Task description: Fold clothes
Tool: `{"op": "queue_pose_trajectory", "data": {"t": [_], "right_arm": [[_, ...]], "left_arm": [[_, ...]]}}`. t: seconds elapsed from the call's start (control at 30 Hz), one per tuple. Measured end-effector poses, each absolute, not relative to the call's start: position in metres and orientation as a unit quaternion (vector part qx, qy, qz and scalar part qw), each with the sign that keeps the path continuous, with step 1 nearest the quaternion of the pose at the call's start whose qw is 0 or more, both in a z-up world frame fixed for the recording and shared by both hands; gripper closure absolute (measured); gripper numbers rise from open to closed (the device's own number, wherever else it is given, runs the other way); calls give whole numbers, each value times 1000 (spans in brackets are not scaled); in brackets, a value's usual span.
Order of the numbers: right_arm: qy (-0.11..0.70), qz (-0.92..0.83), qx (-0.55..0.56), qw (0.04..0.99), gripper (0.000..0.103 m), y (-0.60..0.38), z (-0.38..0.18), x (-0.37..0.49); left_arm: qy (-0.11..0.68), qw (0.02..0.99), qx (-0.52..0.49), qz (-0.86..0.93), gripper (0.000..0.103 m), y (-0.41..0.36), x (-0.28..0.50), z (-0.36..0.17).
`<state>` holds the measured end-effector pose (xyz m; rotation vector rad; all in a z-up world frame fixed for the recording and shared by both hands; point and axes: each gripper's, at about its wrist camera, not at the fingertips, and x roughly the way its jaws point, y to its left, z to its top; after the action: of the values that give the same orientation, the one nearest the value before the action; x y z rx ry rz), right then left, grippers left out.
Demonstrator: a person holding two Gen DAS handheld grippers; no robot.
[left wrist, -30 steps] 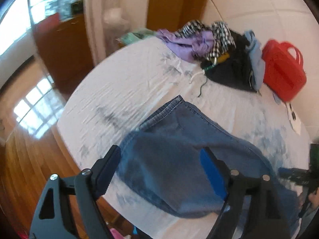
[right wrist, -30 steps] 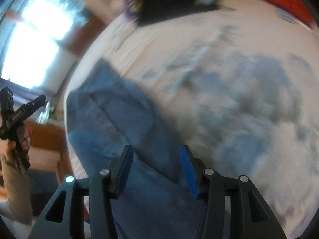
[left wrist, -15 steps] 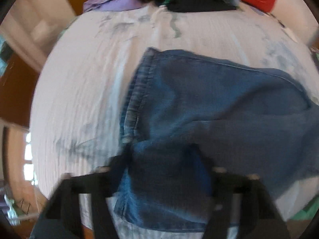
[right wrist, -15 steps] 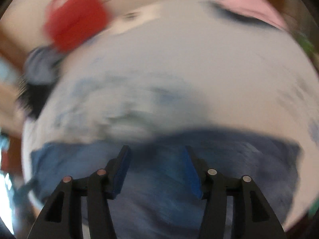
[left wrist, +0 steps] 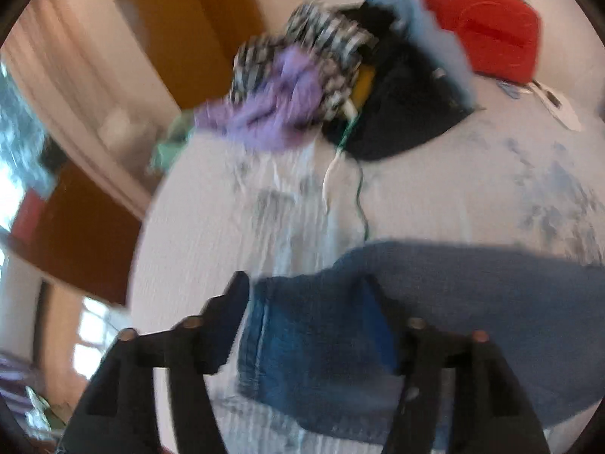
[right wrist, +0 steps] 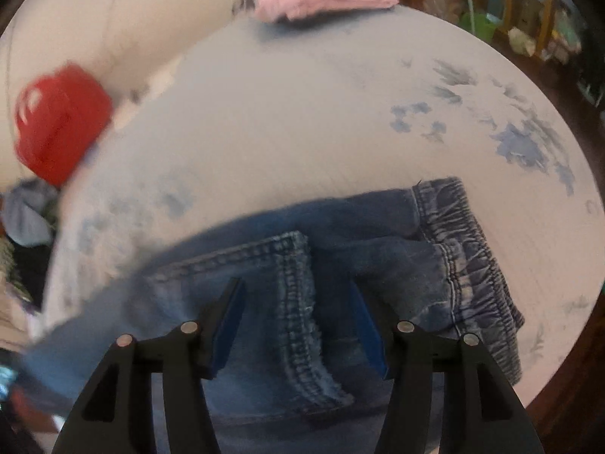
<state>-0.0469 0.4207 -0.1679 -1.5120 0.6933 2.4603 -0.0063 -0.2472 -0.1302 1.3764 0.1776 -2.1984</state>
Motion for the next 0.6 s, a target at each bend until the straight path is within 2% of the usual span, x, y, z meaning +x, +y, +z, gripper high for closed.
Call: {"op": "queue_pose_trajectory", "data": {"t": [0.13, 0.4, 0.6], "right_arm": [[257, 830, -482, 115, 46, 454, -150, -15], [334, 795, -470, 190, 46, 533, -163, 54], [366, 776, -486, 170, 46, 539, -178, 63]], "left_arm": [[132, 259, 507, -812, 41, -264, 11, -139], [153, 257, 535, -790, 41, -251, 32, -177], [175, 245, 551, -779, 41, -239, 32, -201]]}}
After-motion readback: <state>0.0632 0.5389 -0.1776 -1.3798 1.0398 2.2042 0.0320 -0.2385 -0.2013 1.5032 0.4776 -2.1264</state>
